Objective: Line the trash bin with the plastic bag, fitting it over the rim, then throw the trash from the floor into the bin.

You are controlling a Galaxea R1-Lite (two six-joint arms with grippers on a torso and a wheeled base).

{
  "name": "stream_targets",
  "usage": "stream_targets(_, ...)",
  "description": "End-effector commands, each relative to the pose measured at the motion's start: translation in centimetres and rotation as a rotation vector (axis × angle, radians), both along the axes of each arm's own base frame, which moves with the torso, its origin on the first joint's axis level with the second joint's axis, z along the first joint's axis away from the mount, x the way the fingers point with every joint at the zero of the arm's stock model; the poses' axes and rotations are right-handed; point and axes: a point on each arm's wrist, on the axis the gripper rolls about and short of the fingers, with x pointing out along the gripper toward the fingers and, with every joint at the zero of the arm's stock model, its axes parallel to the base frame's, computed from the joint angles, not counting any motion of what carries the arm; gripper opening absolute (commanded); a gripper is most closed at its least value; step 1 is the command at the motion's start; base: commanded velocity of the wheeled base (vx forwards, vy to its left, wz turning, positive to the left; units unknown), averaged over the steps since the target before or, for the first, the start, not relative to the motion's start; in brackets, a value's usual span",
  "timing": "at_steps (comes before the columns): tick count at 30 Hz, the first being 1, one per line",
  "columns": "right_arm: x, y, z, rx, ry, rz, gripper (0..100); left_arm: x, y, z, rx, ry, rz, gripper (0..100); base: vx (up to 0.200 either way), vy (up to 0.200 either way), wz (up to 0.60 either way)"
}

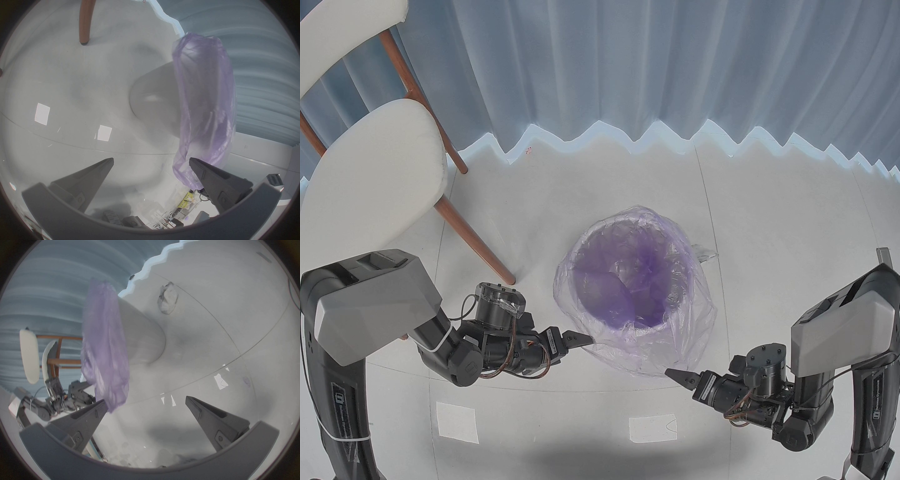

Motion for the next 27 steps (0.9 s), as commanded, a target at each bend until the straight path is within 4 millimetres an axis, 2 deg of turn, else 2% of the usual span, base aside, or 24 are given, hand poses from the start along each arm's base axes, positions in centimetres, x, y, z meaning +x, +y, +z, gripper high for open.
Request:
stream_targets(1,-2.7,-1.4,2.5,-0.037,-0.043,0.110,100,-2.4,0.4,3.1,-0.012,-0.051,-0.025,100,0.000,0.000,0.00)
stream_targets(6,-3.8,-1.9,4.8,0.001,-0.101,0.162,100,-4.5,1.0,5.8,-0.020,-0.125,-0.086,100,0.000,0.000,0.00)
stream_targets(8,-3.7,-1.9,5.1,0.008,-0.115,0.161,100,-4.7,1.1,6.1,-0.022,-0.135,-0.095,100,0.000,0.000,0.00)
stream_targets(9,-3.2,-1.8,5.9,0.026,-0.158,0.149,100,-5.4,1.4,7.4,-0.036,-0.173,-0.108,100,0.000,0.000,0.00)
stream_targets(12,-1.5,-2.1,6.6,0.035,-0.220,0.077,100,-6.0,1.8,9.4,-0.055,-0.225,-0.102,100,0.000,0.000,0.00)
stream_targets(16,0.1,-2.6,7.1,0.027,-0.277,-0.007,100,-6.7,2.3,11.6,-0.084,-0.295,-0.094,100,0.000,0.000,0.00)
stream_targets(17,0.1,-2.6,7.1,0.027,-0.277,-0.007,100,-6.7,2.3,11.6,-0.084,-0.295,-0.094,100,0.000,0.000,0.00)
stream_targets(20,1.5,-4.1,7.4,-0.043,-0.343,-0.047,100,-7.4,2.6,13.4,-0.104,-0.349,-0.090,100,0.000,0.000,0.00)
stream_targets(22,1.7,-4.6,7.3,-0.086,-0.364,-0.047,100,-7.8,2.6,13.9,-0.111,-0.365,-0.094,100,0.000,0.000,0.00)
stream_targets(27,1.3,-4.5,7.2,-0.103,-0.360,-0.026,100,-7.9,2.5,14.0,-0.112,-0.366,-0.099,100,0.000,0.000,0.00)
